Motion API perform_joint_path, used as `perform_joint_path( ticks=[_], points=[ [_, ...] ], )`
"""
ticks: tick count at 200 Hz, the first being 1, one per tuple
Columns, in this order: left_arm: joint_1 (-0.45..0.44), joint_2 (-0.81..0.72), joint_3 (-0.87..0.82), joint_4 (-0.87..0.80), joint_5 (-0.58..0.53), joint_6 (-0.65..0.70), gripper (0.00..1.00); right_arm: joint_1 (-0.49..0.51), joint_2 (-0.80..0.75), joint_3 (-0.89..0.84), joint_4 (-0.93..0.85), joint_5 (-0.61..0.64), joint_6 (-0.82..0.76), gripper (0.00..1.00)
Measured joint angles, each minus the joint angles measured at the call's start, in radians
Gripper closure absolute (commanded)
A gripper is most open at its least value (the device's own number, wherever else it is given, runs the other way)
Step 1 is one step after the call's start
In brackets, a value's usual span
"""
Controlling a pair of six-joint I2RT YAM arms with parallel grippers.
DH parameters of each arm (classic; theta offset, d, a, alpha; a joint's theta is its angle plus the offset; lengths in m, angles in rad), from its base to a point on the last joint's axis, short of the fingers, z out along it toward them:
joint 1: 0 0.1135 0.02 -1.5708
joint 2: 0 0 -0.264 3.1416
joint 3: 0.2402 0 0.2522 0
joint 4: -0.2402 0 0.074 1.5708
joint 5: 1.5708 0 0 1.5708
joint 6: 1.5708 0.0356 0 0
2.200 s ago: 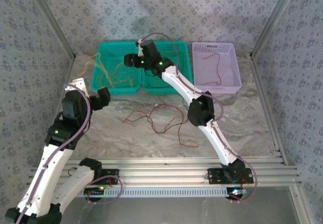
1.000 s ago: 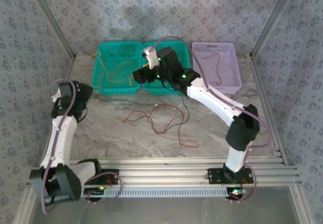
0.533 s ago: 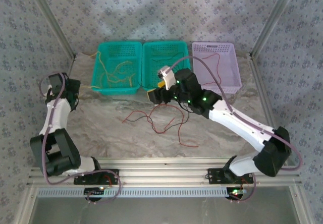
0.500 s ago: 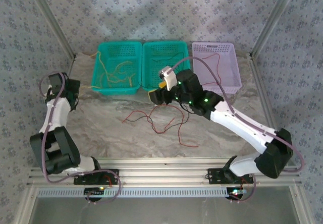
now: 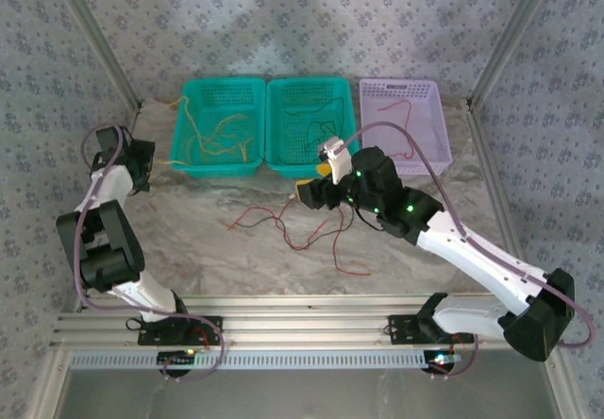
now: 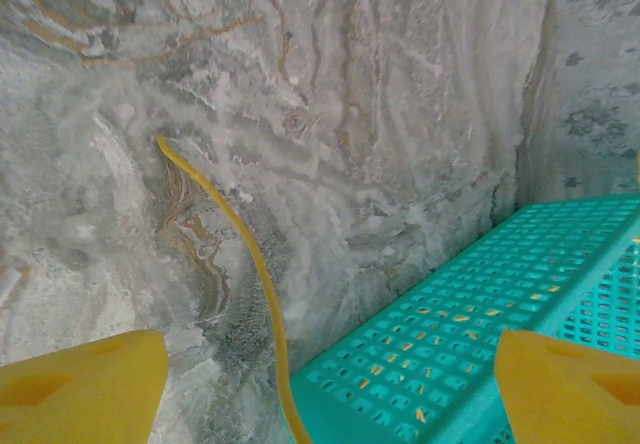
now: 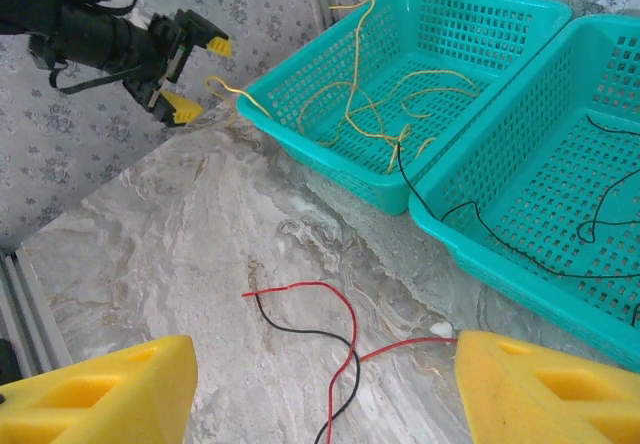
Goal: Untangle the cables
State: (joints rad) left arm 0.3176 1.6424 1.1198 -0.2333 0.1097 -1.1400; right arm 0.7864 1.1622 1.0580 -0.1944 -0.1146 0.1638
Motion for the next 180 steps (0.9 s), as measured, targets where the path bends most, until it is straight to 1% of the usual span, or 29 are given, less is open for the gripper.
perform_joint_path(
  ticks=[21, 32, 70, 94, 125, 137, 159, 180],
  points=[
    [-0.008, 0.031, 0.005, 0.0, 0.013, -0.009, 0.22, 0.002, -0.006, 0.0, 0.0, -0.001, 0.0, 0.3],
    [-0.012, 0.045, 0.016, 0.002, 0.02, -0.013, 0.29, 0.003, -0.008, 0.0, 0.0, -0.001, -0.001, 0.3],
    [-0.019, 0.091, 0.07, 0.024, 0.043, -0.034, 0.5, 0.008, -0.011, -0.002, 0.0, -0.001, -0.001, 0.3],
    [-0.019, 0.096, 0.08, 0.028, 0.051, -0.037, 0.67, 0.011, -0.019, -0.008, -0.002, 0.0, -0.005, 0.3],
    [-0.019, 0.098, 0.089, 0.019, 0.058, -0.02, 0.93, 0.015, -0.034, -0.01, -0.007, 0.0, -0.008, 0.3],
    [-0.021, 0.099, 0.109, 0.0, 0.058, -0.011, 0.99, 0.017, -0.039, -0.01, -0.008, 0.0, -0.008, 0.3],
    [-0.04, 0.099, 0.182, -0.058, 0.032, 0.022, 1.0, 0.022, -0.043, -0.01, -0.008, 0.001, -0.009, 0.3],
    [-0.087, 0.094, 0.272, -0.124, -0.021, 0.076, 1.0, 0.026, -0.043, -0.01, -0.008, 0.003, -0.016, 0.3]
  ],
)
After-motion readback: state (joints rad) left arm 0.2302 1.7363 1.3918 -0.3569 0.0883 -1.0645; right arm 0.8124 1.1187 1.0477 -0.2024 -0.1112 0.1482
